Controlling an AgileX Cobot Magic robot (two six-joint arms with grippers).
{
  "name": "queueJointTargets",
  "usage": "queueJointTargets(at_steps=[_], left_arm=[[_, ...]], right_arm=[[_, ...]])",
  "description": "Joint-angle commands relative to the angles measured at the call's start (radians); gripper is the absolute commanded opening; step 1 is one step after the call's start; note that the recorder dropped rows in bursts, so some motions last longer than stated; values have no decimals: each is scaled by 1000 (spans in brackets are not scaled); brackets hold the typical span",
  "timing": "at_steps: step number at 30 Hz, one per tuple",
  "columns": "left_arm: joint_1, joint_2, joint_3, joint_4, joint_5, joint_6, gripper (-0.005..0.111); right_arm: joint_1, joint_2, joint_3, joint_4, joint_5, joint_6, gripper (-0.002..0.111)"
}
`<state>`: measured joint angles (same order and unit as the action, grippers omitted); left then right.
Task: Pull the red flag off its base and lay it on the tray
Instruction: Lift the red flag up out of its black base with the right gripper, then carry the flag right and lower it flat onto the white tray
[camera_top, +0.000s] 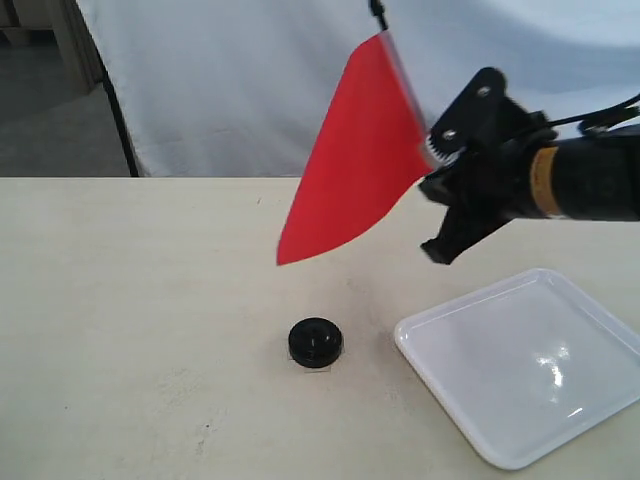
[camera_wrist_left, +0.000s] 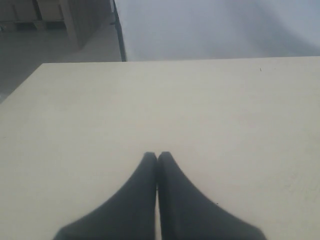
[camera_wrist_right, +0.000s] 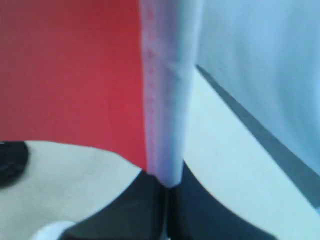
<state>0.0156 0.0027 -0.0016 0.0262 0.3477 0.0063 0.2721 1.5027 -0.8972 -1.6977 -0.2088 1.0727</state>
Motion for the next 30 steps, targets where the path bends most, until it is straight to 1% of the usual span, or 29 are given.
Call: queueJointTargets(at_steps=[1, 3, 6, 8, 11, 16, 19, 23, 26, 30], left_arm=[[-4, -3, 2, 4, -5, -6, 0], [-4, -3, 2, 4, -5, -6, 0], [-4, -3, 2, 4, -5, -6, 0], [-4, -3, 2, 4, -5, -6, 0], [-4, -3, 2, 4, -5, -6, 0], [-4, -3, 2, 4, -5, -6, 0], [-4, -3, 2, 4, -5, -6, 0], [-4, -3, 2, 4, -5, -6, 0], [-4, -3, 2, 4, -5, -6, 0], [-4, -3, 2, 4, -5, -6, 0]], right_arm=[[-101, -92, 45, -47, 108, -116, -1], [-134, -105, 75, -47, 174, -244, -1], [-170, -103, 131, -47, 357, -442, -1], [-177, -91, 165, -47, 462, -618, -1], [-177, -57, 177, -47, 548, -826, -1], [-177, 15, 175, -47, 636, -885, -1], [-174, 75, 175, -47, 627, -946, -1], [-139, 164, 172, -47, 621, -993, -1], [-106, 226, 163, -47, 621, -1004, -1], [-91, 296, 165, -47, 623, -1028, -1]])
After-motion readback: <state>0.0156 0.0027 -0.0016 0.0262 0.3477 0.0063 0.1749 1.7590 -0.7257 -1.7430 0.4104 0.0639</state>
